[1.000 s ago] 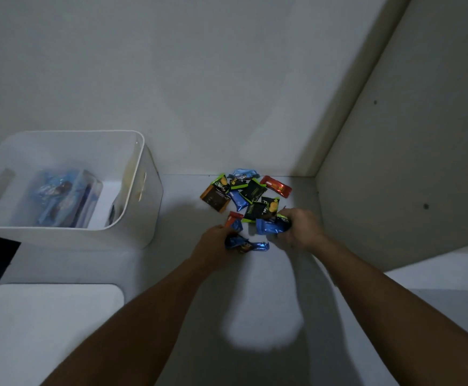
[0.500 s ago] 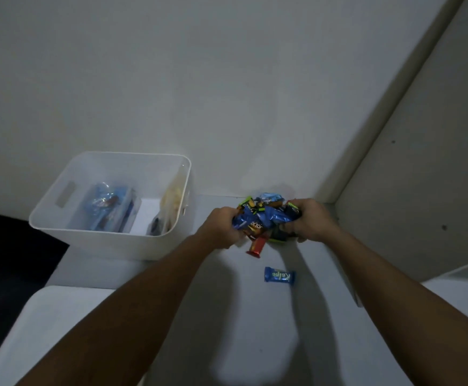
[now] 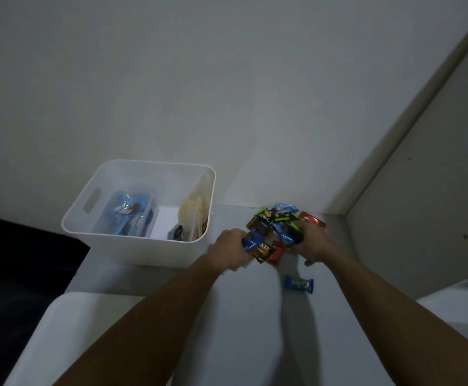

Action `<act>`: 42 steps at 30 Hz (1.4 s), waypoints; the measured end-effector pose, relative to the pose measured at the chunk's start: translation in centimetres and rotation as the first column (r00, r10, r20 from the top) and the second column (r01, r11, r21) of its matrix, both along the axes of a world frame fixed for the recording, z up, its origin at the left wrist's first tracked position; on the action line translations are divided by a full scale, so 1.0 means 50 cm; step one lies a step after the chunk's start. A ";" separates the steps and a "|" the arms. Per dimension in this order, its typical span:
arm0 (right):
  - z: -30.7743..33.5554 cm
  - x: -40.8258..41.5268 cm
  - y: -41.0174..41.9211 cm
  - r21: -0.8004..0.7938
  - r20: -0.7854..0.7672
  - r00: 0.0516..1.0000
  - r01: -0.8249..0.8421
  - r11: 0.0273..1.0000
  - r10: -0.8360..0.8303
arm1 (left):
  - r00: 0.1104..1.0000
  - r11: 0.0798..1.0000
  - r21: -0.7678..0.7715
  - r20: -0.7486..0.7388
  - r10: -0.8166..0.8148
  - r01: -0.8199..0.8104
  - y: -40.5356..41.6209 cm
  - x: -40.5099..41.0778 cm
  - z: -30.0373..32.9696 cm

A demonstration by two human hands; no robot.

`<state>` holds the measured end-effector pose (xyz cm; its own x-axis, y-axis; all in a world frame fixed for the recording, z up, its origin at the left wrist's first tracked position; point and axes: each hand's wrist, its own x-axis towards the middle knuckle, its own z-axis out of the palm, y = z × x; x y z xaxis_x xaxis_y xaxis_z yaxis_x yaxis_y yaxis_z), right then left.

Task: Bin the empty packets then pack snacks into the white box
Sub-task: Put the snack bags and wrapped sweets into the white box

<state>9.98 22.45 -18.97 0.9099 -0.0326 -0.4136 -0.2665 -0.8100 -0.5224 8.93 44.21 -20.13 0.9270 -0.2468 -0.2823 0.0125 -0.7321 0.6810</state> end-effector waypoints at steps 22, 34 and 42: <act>-0.138 -0.065 -0.022 -0.206 0.053 0.994 0.109 0.972 -0.100 | 1.000 0.994 0.109 -0.029 0.010 -0.007 -0.042 -0.039 -0.169; -0.230 -0.109 -0.030 -0.381 -0.075 0.975 -0.220 0.898 0.207 | 0.946 0.838 0.448 -0.062 -0.318 0.311 -0.081 -0.152 -0.279; -0.230 -0.098 -0.048 -0.394 0.004 0.978 -0.189 0.899 0.208 | 0.948 0.896 0.428 0.223 -0.227 0.114 -0.081 -0.154 -0.290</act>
